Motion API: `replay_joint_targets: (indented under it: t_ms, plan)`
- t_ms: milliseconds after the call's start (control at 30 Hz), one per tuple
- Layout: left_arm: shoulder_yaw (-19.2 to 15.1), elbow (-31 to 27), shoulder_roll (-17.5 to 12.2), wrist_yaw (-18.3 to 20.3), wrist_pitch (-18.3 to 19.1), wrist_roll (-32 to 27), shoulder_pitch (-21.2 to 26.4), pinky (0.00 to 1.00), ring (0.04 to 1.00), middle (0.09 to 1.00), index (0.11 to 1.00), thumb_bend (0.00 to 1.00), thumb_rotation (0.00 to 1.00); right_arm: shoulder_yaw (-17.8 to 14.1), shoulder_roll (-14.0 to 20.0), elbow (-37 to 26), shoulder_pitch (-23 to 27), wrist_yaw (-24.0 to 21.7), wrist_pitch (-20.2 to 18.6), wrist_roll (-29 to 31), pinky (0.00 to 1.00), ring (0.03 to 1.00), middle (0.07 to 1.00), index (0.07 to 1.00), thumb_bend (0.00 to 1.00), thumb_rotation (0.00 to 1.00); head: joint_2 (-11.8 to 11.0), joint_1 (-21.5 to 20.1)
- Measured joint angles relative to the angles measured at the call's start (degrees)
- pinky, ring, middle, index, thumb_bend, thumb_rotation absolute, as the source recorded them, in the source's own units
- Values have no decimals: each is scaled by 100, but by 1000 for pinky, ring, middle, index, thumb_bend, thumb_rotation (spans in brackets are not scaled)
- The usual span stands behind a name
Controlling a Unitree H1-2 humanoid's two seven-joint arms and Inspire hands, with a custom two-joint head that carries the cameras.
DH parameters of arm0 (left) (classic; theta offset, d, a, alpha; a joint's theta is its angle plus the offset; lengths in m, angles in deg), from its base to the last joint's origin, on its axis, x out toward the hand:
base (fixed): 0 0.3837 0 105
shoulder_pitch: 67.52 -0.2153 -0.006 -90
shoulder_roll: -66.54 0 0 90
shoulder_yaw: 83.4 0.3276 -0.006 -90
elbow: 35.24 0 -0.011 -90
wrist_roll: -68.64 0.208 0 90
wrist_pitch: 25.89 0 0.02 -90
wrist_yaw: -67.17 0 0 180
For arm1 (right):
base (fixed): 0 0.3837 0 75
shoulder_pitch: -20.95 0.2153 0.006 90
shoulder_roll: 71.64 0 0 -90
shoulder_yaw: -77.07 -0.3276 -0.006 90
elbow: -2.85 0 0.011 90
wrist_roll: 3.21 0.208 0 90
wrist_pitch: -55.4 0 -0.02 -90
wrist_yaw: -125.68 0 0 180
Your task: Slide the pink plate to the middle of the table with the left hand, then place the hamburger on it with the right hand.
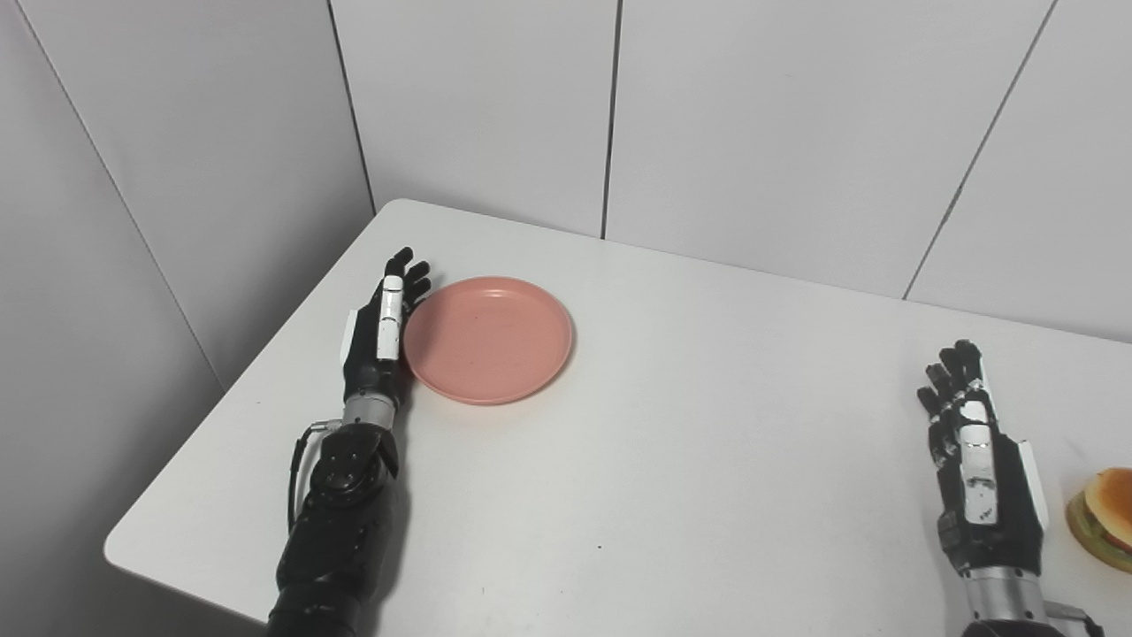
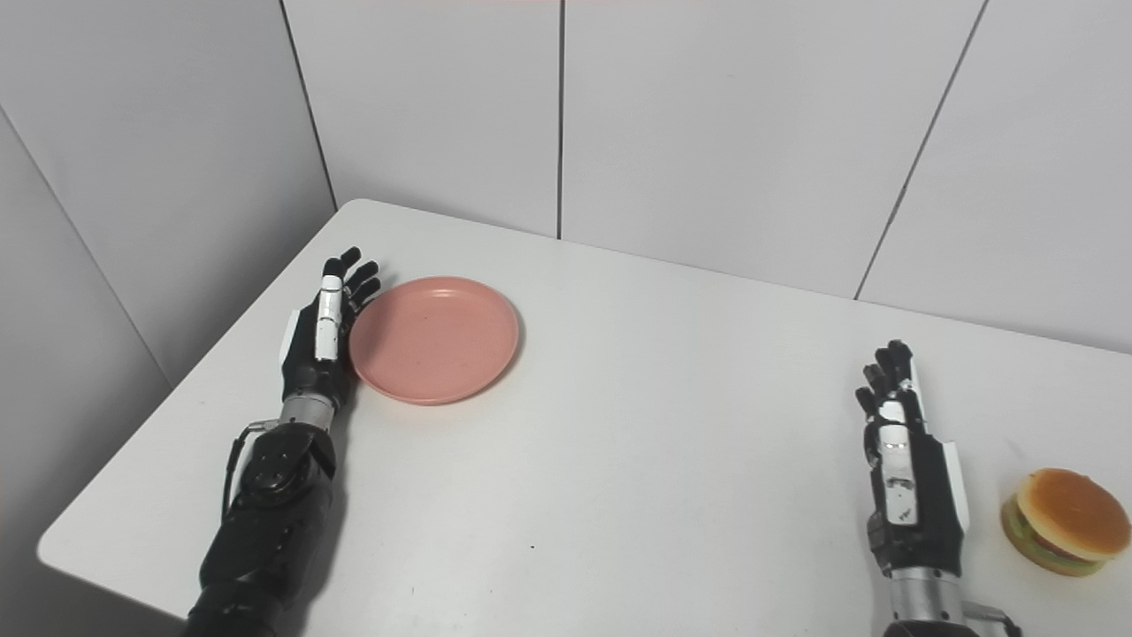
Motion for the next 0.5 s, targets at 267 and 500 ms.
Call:
replay_joint_targets:
  t_ms: [267,500]
  plan:
    - [170,-128,181,174,52,-123,-16,906,907,889,893,681,1000,0,-3,2,0,5,0,-19,1000,1000,1000,1000,494,950,9,-141]
    - [397,-281,502,171,87,62,-28,902,900,881,883,658,1000,1,-19,-13,-2,0,0,-4,1000,1000,1000,1000,482,926,44,-281]
